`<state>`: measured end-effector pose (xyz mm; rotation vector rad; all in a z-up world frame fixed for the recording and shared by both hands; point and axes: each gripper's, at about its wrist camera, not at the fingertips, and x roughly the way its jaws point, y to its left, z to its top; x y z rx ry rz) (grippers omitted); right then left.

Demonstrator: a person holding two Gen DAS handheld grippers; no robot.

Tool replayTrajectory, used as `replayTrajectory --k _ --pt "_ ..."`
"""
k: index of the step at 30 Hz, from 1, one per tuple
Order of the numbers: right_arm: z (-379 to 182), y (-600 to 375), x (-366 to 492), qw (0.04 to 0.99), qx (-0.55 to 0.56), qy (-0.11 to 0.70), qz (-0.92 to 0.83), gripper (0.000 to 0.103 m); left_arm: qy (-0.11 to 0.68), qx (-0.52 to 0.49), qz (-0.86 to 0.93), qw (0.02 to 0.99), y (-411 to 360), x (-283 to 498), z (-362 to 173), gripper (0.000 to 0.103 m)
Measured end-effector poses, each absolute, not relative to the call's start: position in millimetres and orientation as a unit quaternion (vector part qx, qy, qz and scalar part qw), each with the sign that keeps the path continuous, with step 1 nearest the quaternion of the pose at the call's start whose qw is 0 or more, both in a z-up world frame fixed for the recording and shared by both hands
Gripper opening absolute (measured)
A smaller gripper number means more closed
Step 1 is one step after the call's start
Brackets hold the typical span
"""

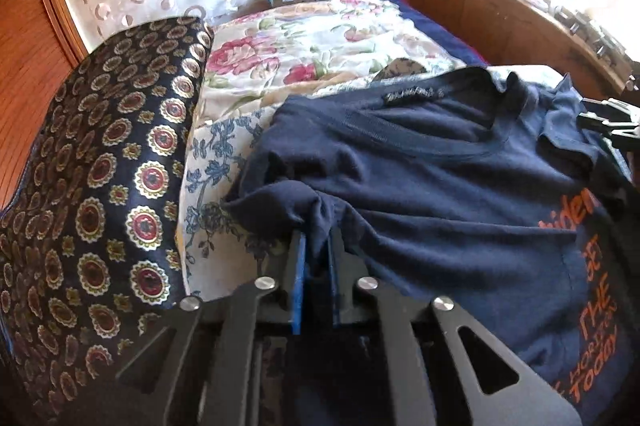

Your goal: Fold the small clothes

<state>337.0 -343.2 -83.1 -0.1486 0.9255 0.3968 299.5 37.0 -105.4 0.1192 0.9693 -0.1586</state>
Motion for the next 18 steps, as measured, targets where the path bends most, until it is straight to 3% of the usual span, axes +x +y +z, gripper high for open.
replayTrajectory --k 13,14,17,18 --pt "-82.1 -336.1 347.5 0.867 -0.075 0.453 0.195 0.067 0.393 0.024 -0.075 0.916 73.1 274.6 -56.8 0.004" --pt "-81.4 -334.2 349.7 0.865 -0.076 0.455 0.197 0.064 0.389 0.022 -0.077 0.918 73.4 271.8 -53.7 0.004" --pt "-78.9 -328.3 354.6 0.862 -0.074 0.456 0.208 0.037 0.377 0.018 -0.085 0.922 72.3 264.2 -43.9 0.004" --pt "-78.4 -325.0 355.0 0.860 -0.073 0.457 0.215 0.020 0.372 0.017 -0.088 0.924 71.2 260.6 -40.7 0.004"
